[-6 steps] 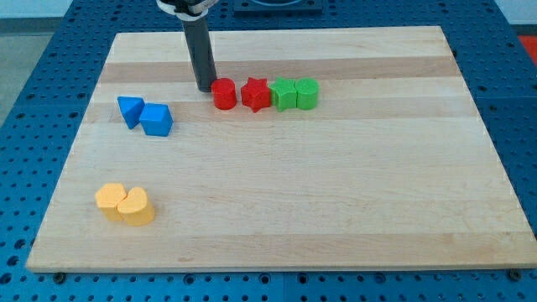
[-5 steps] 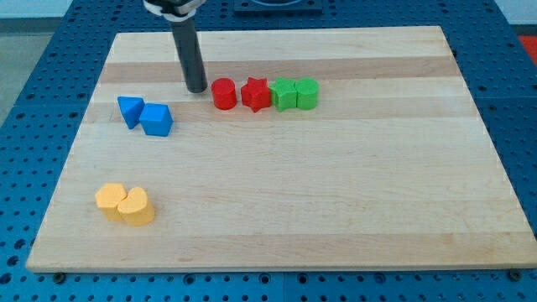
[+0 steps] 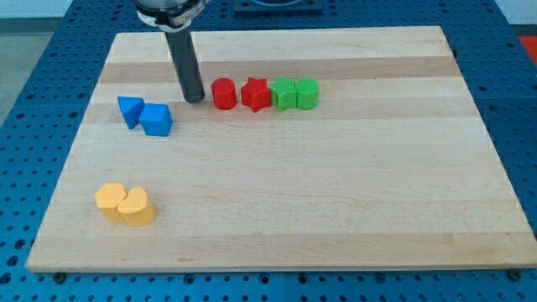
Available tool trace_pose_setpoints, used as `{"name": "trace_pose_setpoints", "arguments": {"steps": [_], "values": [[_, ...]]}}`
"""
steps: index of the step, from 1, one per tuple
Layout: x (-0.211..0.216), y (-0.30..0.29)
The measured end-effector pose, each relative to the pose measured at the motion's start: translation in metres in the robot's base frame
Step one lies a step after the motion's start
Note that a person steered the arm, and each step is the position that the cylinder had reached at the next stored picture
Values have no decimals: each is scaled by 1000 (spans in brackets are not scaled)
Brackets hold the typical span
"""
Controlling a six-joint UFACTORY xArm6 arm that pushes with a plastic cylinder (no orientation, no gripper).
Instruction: Slightly push the red circle on the left side of the red star
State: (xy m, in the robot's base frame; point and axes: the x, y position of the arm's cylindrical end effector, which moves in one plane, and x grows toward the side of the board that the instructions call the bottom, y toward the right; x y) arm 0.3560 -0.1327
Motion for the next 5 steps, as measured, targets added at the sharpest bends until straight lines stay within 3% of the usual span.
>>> {"name": "trace_pose_setpoints", "arguments": {"steps": [5], "values": [[-3, 15]]}}
